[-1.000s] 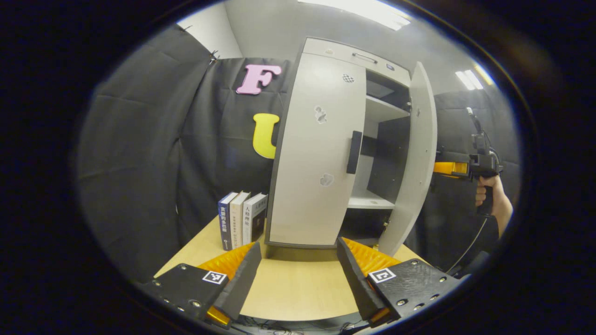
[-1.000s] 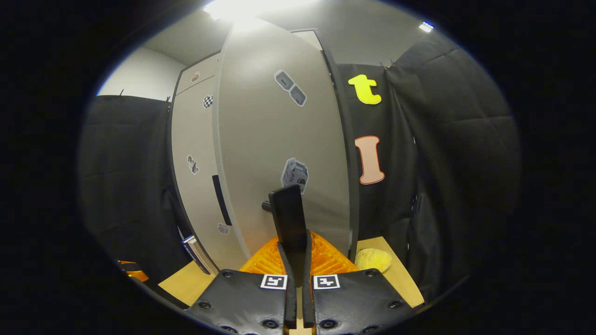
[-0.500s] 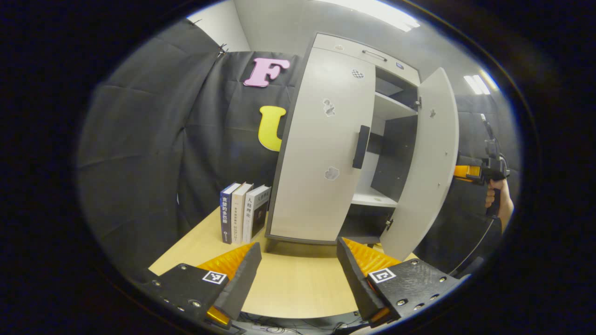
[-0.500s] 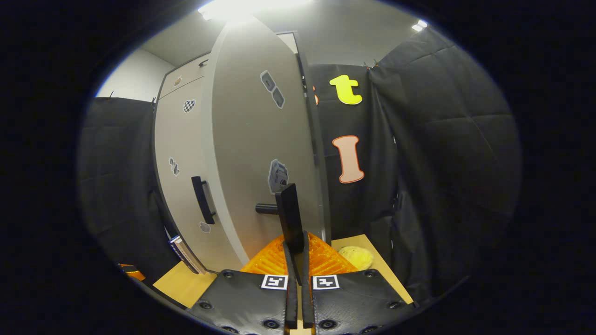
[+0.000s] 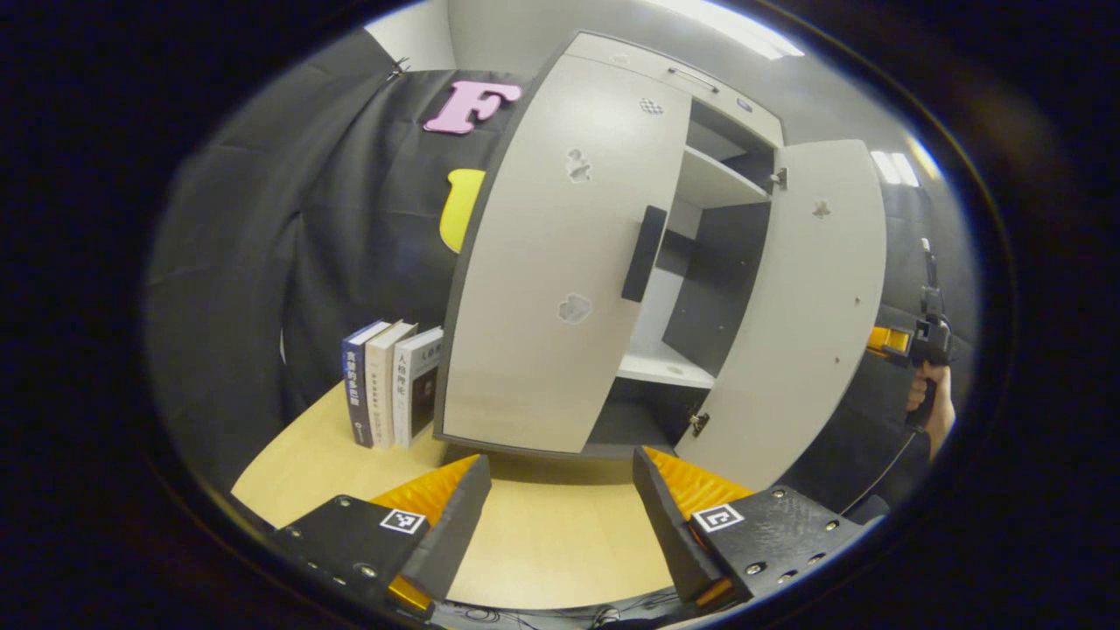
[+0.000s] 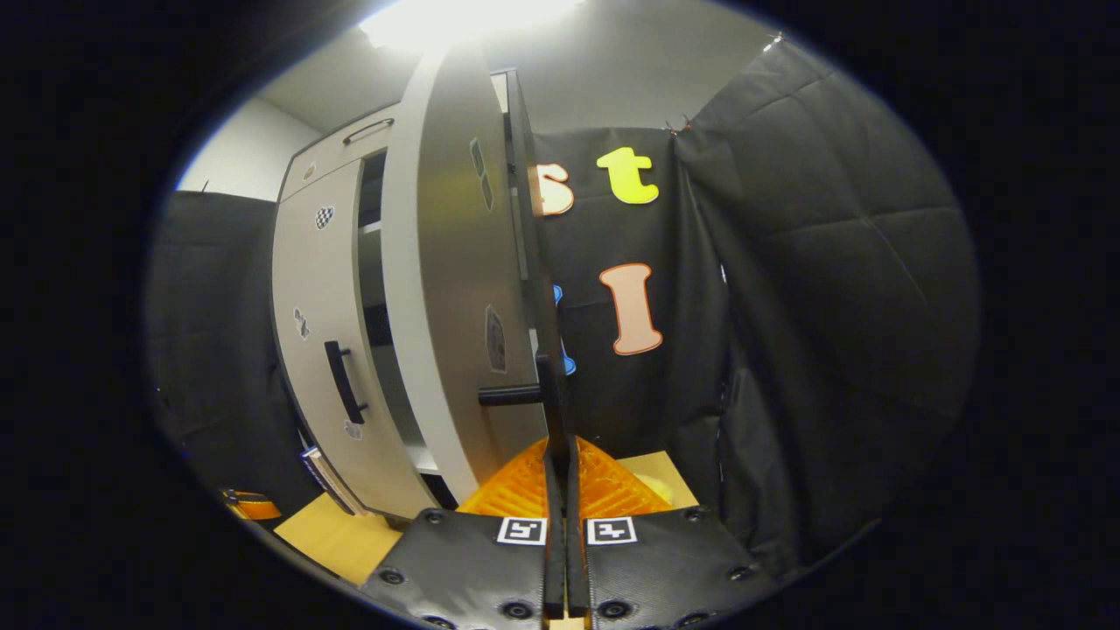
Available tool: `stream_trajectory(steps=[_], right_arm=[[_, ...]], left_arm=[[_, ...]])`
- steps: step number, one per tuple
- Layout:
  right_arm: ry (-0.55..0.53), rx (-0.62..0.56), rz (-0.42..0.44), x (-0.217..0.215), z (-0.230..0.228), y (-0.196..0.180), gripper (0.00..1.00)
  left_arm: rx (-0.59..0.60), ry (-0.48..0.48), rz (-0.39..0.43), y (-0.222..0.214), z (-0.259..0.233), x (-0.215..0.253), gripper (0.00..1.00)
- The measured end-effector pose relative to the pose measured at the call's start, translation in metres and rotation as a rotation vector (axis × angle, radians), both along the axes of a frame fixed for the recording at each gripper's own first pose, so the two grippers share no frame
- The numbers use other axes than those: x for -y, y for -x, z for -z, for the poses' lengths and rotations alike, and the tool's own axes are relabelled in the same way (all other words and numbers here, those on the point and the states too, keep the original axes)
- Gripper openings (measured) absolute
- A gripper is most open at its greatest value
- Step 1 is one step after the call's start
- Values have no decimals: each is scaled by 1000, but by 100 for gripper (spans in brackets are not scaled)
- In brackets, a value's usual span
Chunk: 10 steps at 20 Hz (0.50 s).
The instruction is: Open the right door of the double-door shoe cabinet with the right hand, and open the left door with the left hand.
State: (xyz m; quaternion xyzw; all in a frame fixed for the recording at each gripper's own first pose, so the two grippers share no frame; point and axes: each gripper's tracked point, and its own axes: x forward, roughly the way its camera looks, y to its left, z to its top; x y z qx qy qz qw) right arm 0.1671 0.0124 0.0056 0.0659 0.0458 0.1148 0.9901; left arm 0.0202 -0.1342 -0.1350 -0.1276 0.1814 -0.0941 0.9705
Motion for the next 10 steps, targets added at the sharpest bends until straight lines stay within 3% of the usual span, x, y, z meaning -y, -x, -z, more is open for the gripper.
stream_trajectory(steps=[1,2,4,10], right_arm=[[-21,0,-25,0,1,-1,0],[-37,5,-49,1,0,-4,5],[-58,4,-101,2,2,-3,5],[-22,8,-222,1,3,-3,5]], left_arm=[[-1,-2,6,-10,-1,10,94],[2,-6,8,-19,-2,18,95],[-5,-27,-4,-38,-2,31,94],[30,-66,-134,-85,-31,57,94]])
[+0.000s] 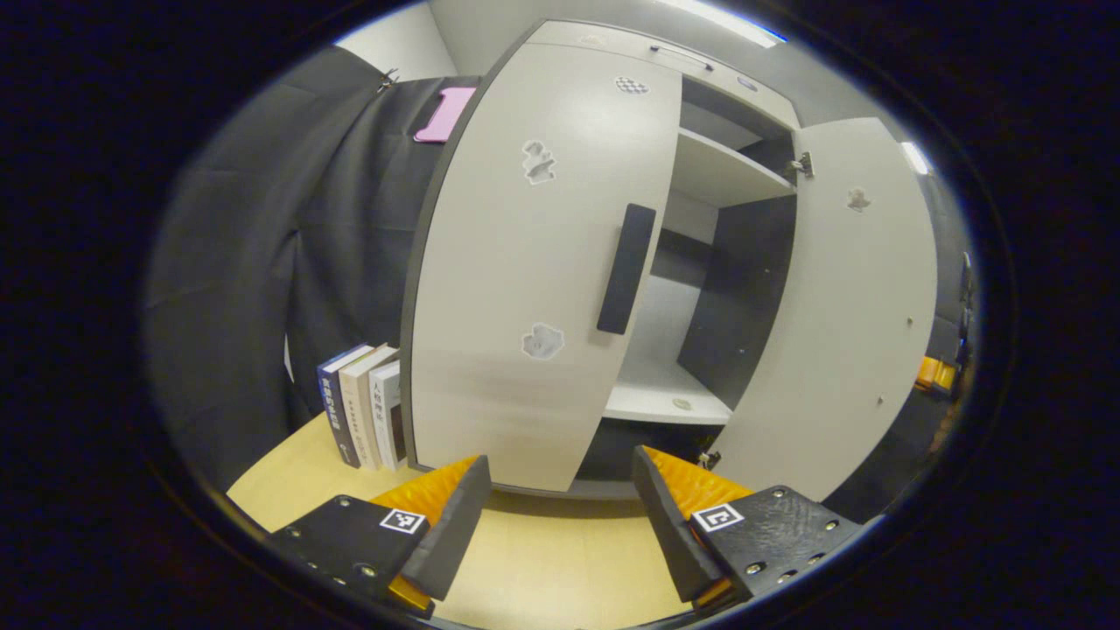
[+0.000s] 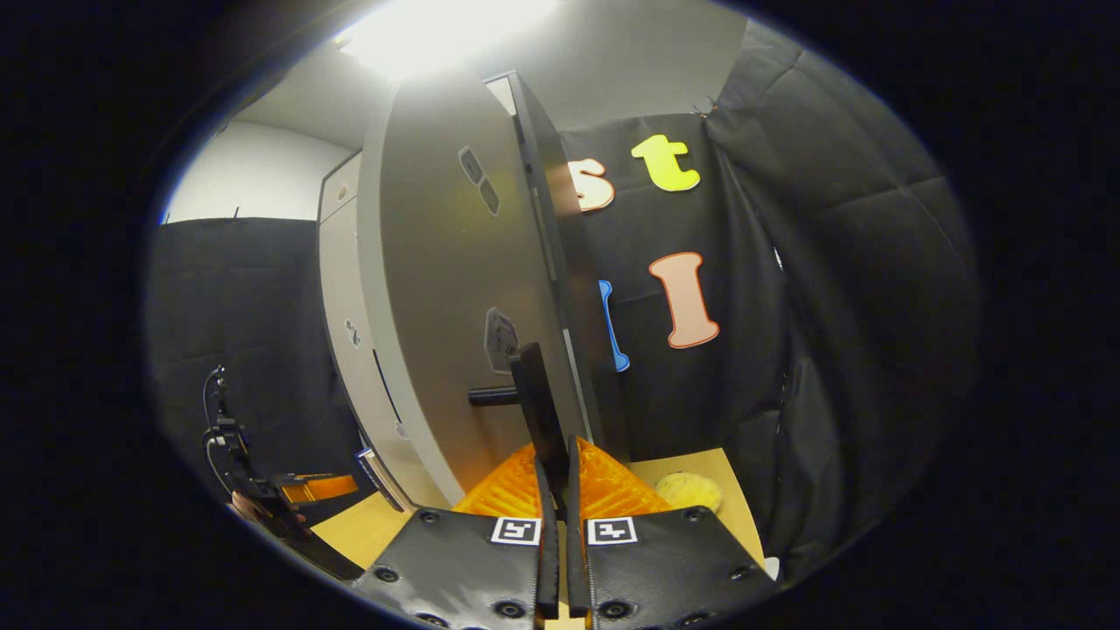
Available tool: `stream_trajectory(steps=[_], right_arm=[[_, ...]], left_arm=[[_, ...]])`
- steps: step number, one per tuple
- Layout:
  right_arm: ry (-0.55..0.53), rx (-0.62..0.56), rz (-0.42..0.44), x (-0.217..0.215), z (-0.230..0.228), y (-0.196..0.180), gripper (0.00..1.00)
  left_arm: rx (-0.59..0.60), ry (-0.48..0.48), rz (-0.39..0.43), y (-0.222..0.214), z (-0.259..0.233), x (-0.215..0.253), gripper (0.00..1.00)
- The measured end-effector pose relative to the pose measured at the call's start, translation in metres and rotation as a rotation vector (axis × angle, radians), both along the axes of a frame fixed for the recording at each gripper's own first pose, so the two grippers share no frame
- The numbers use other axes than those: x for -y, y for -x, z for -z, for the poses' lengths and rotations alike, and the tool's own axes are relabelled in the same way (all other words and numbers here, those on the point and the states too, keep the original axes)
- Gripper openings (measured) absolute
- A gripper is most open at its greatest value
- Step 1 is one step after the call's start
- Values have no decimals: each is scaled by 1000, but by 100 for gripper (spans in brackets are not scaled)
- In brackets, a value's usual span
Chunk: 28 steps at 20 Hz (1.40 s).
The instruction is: Open the right door of the double-door shoe cabinet with the right hand, and open the left door with the left hand.
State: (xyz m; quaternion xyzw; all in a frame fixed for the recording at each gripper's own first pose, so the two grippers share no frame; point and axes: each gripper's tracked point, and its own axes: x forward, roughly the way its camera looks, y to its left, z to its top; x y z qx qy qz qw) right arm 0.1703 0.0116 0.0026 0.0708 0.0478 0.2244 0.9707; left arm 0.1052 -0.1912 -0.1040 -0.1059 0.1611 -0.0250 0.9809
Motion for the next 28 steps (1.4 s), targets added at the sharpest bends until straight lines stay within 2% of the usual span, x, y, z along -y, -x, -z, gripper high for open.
stream_trajectory(steps=[3,4,6,7,8,9,10,11,14,15,16,17,22,24,28], right_arm=[[30,6,-61,2,2,1,6],[19,-3,-69,3,3,2,2],[-5,-32,-93,4,7,7,10],[-20,-46,-104,4,8,10,10],[-23,-69,-127,4,9,14,10],[-25,-90,-147,5,13,20,14],[-16,-111,-144,12,18,22,12],[-16,-125,-130,23,19,24,21],[-29,-152,-55,55,24,33,84],[-34,-142,-11,65,24,31,98],[-40,-129,30,76,22,31,100],[-48,-119,76,86,22,30,98],[-54,-68,276,133,12,16,98],[-57,-54,318,144,10,10,98],[-21,-32,378,162,9,-9,98]], left_arm=[[49,-66,-74,-18,-17,4,94],[59,-85,-99,-22,-22,6,94],[97,-108,-149,-30,-37,14,94],[120,-111,-169,-33,-45,18,94],[132,-108,-177,-37,-52,24,94],[140,-101,-172,-42,-57,30,94],[155,-97,-159,-48,-63,36,94],[173,-105,-148,-56,-70,38,94],[216,-181,-121,-79,-90,36,94],[228,-195,-106,-89,-95,37,94],[237,-201,-93,-95,-100,39,94],[242,-202,-78,-103,-104,40,94],[245,-245,-11,-136,-117,48,94],[247,-247,-6,-148,-119,49,94],[231,-190,-25,-168,-111,49,94]])
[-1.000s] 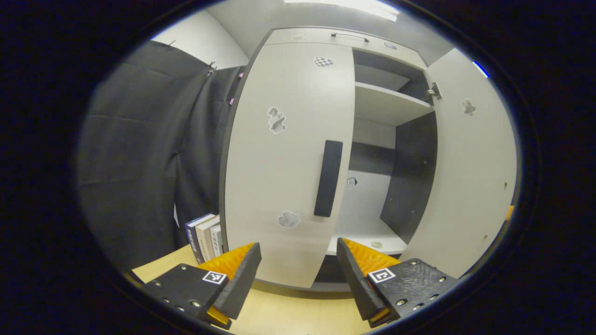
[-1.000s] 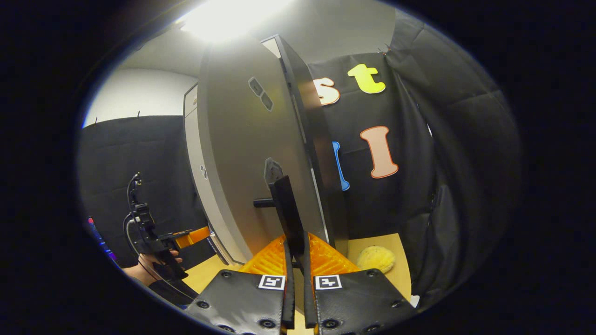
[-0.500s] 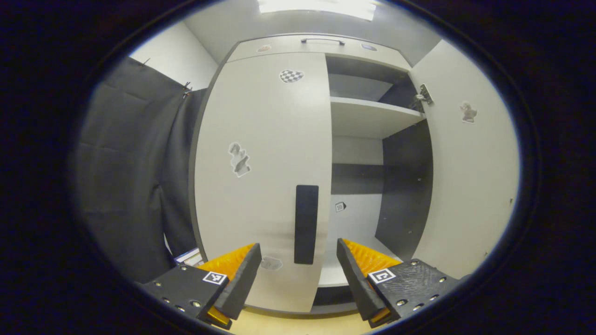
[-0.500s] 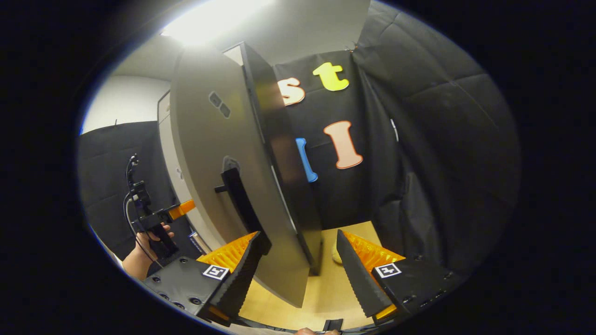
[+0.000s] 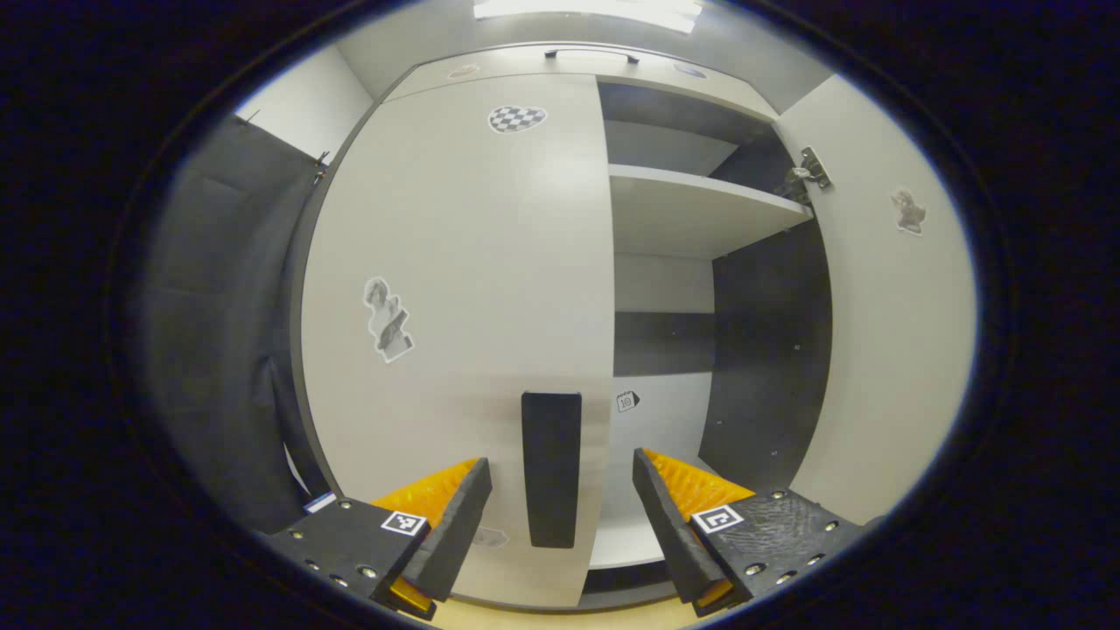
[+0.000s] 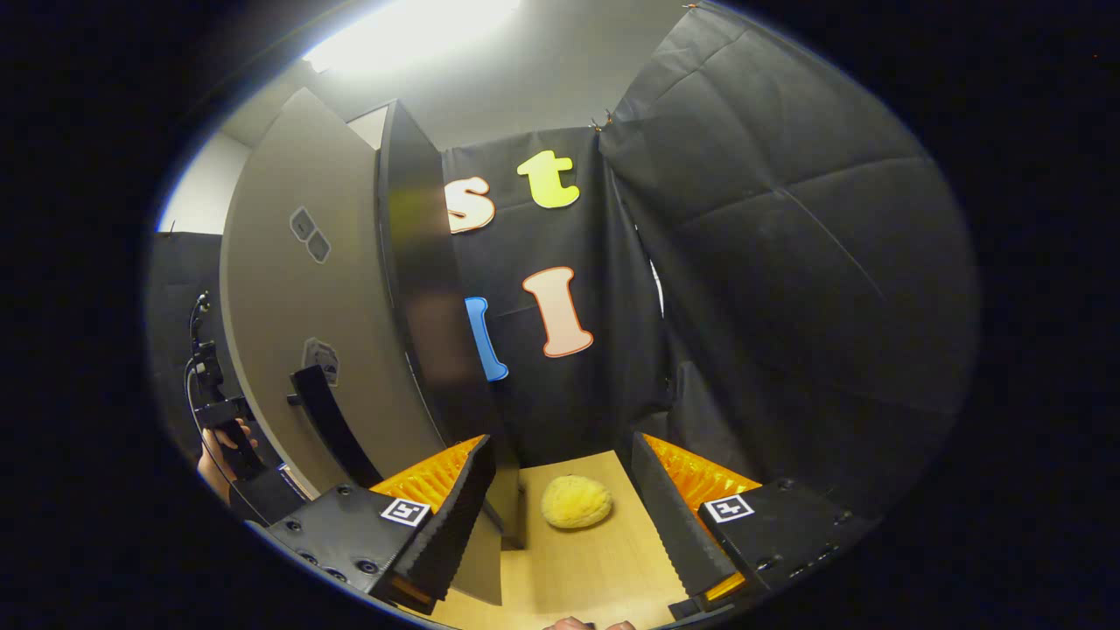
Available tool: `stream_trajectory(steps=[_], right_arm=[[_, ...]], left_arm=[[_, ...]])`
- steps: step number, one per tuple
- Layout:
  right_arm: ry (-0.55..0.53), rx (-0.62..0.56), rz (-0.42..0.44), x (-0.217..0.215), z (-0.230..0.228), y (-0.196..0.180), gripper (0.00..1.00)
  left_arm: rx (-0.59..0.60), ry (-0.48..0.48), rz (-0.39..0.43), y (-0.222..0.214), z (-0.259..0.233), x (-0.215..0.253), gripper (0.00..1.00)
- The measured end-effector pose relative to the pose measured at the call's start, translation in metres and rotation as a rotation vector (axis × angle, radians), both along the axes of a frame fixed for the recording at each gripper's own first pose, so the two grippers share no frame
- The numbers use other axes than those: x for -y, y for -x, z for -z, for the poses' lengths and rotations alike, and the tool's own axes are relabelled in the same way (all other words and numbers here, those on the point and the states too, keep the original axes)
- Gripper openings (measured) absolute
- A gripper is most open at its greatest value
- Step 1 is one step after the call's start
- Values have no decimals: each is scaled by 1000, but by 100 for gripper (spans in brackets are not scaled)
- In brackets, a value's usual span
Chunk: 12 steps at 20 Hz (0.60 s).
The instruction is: Open the right door of the double-door shoe cabinet with the right hand, and open the left door with the left hand.
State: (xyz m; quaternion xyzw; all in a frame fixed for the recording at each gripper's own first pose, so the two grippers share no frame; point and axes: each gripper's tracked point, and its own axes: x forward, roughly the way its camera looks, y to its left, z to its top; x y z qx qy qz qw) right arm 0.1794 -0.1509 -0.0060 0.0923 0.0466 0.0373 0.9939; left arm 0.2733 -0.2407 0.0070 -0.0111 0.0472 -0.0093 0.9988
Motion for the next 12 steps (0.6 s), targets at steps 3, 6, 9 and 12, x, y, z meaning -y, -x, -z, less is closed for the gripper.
stream_trajectory(steps=[3,6,9,12], right_arm=[[-15,4,7,5,2,-13,98],[-44,-23,-87,-13,8,-28,98],[46,-21,-106,-12,14,-42,98],[47,-33,-149,-21,18,-52,98]], left_arm=[[-4,0,-29,-9,2,-4,92],[0,-19,-73,-14,2,-11,61],[-10,0,-71,-20,9,-6,53],[-15,0,-72,-14,9,-7,28]])
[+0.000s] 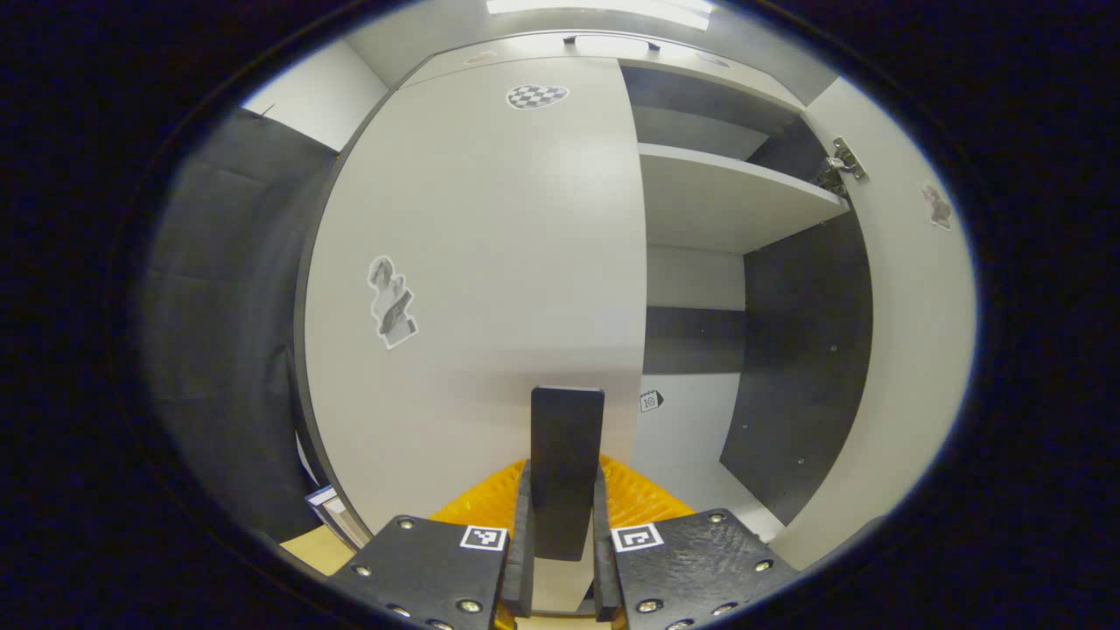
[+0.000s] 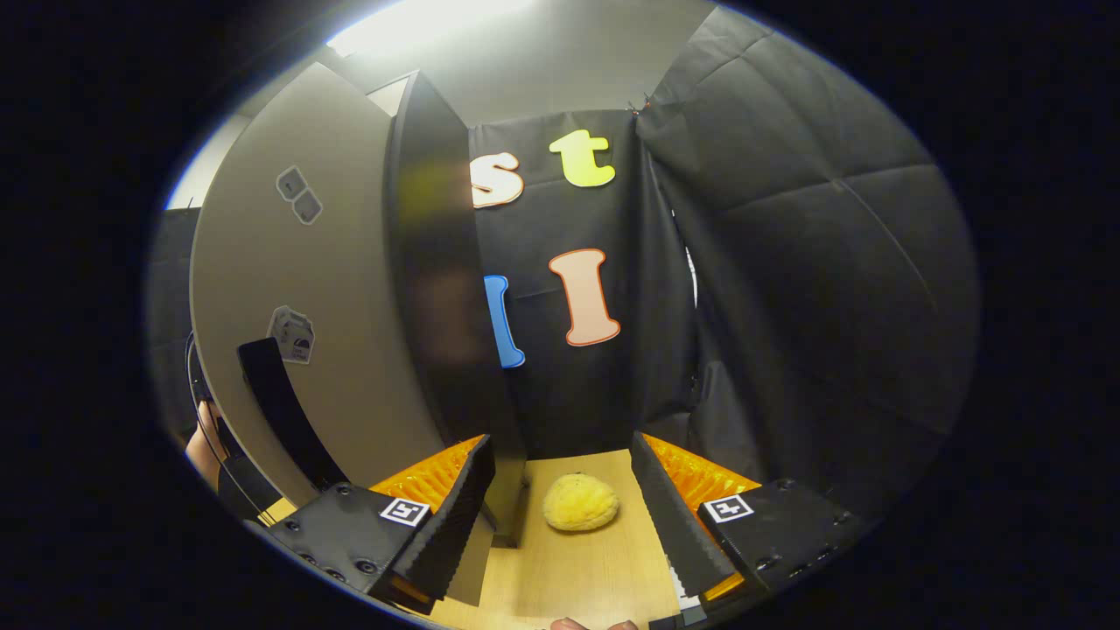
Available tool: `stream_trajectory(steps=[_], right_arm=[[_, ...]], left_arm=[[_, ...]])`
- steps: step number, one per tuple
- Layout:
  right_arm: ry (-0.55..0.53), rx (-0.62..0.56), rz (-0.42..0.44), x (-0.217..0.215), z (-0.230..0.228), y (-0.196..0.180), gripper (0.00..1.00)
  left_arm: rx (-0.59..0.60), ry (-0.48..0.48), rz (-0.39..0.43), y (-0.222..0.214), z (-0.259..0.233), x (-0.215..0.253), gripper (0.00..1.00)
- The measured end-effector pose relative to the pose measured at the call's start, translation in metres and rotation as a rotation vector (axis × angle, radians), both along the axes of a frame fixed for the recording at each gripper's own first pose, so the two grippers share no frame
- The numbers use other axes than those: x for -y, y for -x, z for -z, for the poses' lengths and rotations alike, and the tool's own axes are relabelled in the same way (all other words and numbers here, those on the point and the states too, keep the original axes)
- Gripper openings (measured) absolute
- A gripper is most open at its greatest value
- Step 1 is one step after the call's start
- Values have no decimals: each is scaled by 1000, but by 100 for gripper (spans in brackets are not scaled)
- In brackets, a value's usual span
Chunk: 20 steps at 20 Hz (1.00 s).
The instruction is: Open the right door of the double-door shoe cabinet with the right hand, and open the left door with the left hand.
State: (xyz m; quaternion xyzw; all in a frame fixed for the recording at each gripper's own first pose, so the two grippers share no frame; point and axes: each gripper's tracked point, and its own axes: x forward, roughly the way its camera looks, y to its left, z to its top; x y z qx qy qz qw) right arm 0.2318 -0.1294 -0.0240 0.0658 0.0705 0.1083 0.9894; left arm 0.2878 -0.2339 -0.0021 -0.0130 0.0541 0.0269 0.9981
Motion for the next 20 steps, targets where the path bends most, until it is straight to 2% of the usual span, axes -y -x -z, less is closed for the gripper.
stream_trajectory(steps=[2,6,11,20], right_arm=[[-13,-8,-21,-7,2,-3,98],[-26,-22,-28,-15,8,0,98],[-54,-17,2,-17,4,13,98],[-92,-37,81,-25,0,52,98]], left_arm=[[10,-20,-2,0,0,1,28],[8,-13,11,1,3,2,10],[9,-7,39,7,5,1,10],[3,20,150,25,9,0,10]])
